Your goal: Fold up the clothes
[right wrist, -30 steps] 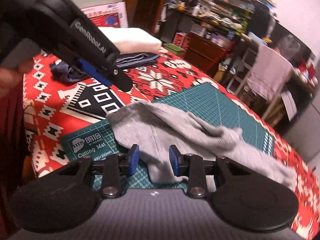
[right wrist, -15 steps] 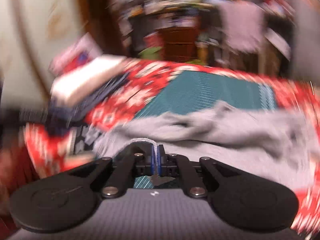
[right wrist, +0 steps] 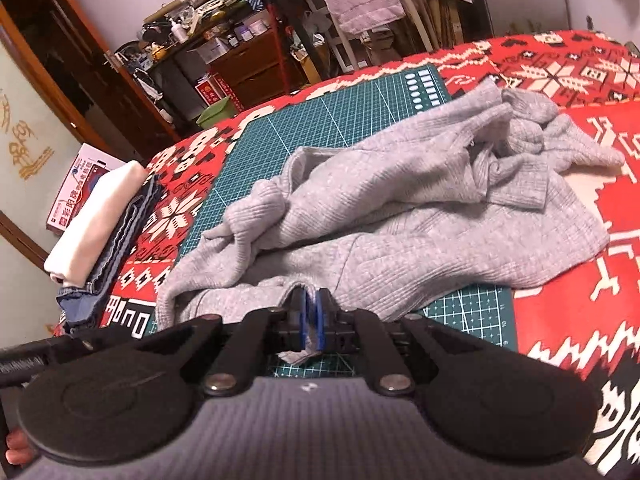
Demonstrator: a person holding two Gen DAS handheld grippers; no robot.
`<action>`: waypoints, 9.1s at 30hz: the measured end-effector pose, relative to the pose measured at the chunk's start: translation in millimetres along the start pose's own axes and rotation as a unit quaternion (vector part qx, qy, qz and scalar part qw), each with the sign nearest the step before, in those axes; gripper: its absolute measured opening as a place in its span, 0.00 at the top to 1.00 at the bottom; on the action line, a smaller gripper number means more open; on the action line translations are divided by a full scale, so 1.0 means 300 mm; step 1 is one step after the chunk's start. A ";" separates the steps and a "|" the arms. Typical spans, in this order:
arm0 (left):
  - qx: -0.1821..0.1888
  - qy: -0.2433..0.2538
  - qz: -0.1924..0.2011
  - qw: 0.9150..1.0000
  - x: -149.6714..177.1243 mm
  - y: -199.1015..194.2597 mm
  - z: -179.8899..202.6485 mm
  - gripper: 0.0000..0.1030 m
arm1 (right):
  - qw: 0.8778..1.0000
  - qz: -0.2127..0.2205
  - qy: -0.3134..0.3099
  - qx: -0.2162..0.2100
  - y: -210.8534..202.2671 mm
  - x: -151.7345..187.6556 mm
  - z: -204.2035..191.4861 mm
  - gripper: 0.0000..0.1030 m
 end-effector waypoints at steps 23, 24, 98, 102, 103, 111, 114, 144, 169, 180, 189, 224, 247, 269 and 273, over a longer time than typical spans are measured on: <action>0.091 0.014 0.009 0.996 -0.173 0.140 0.171 0.87 | 0.993 0.027 -0.109 0.032 -0.099 0.053 -0.088 0.86; 0.093 0.010 0.009 0.996 -0.183 0.146 0.167 0.87 | 0.991 0.027 -0.124 0.036 -0.096 0.061 -0.107 0.83; 0.121 0.392 0.006 0.912 -0.111 0.269 0.621 0.65 | 0.971 0.102 -0.050 0.211 -0.749 0.199 0.488 0.92; 0.119 0.449 -0.014 0.885 -0.114 0.326 0.667 0.64 | 0.973 0.104 -0.044 0.203 -0.753 0.196 0.492 0.92; 0.118 0.460 -0.024 0.880 -0.111 0.344 0.676 0.64 | 0.973 0.105 -0.042 0.201 -0.753 0.195 0.493 0.92; 0.119 0.442 -0.069 0.887 -0.092 0.408 0.676 0.89 | 0.973 0.109 -0.038 0.199 -0.738 0.185 0.496 0.92; 0.115 0.422 -0.034 0.899 -0.089 0.343 0.653 0.92 | 0.973 0.115 -0.035 0.199 -0.740 0.178 0.488 0.92; 0.093 0.153 0.365 0.914 -0.382 -0.698 0.404 0.94 | 0.899 0.350 -0.213 0.158 -1.198 -0.195 -0.246 0.92; 0.039 0.091 0.255 0.962 -0.308 -0.481 0.201 0.94 | 0.947 0.214 -0.204 0.123 -0.887 -0.184 -0.265 0.92; -0.014 0.058 0.142 0.988 -0.461 -0.011 0.065 0.94 | 0.971 0.090 -0.163 0.150 -0.272 -0.428 0.047 0.92; -0.042 0.037 0.076 0.996 -0.620 0.309 0.008 0.94 | 0.979 0.037 -0.133 0.149 0.102 -0.641 0.234 0.92; -0.032 0.018 0.067 0.997 -0.367 0.149 -0.007 0.42 | 0.979 0.049 -0.064 0.187 -0.183 -0.280 0.358 0.64; -0.074 0.017 0.062 0.995 -0.065 0.020 -0.021 0.42 | 0.970 0.039 -0.049 0.233 -0.230 -0.045 0.394 0.98; -0.116 -0.011 0.049 0.992 -0.088 0.011 -0.084 0.43 | 0.938 0.067 -0.043 0.338 -0.360 -0.285 0.780 0.98; -0.120 -0.021 0.053 0.991 -0.094 0.000 -0.117 0.43 | 0.932 0.063 -0.030 0.355 -0.343 -0.302 0.831 0.98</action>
Point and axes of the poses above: each gripper's, at about its wrist camera, not at the fingertips, and y roughly the way its jaws point, z to its right, x to its underside, the point moved 3 cm from there along y, roughly the way its jaws point, and after that the axes turned 8 degrees about -z, right-handed, at the moved point
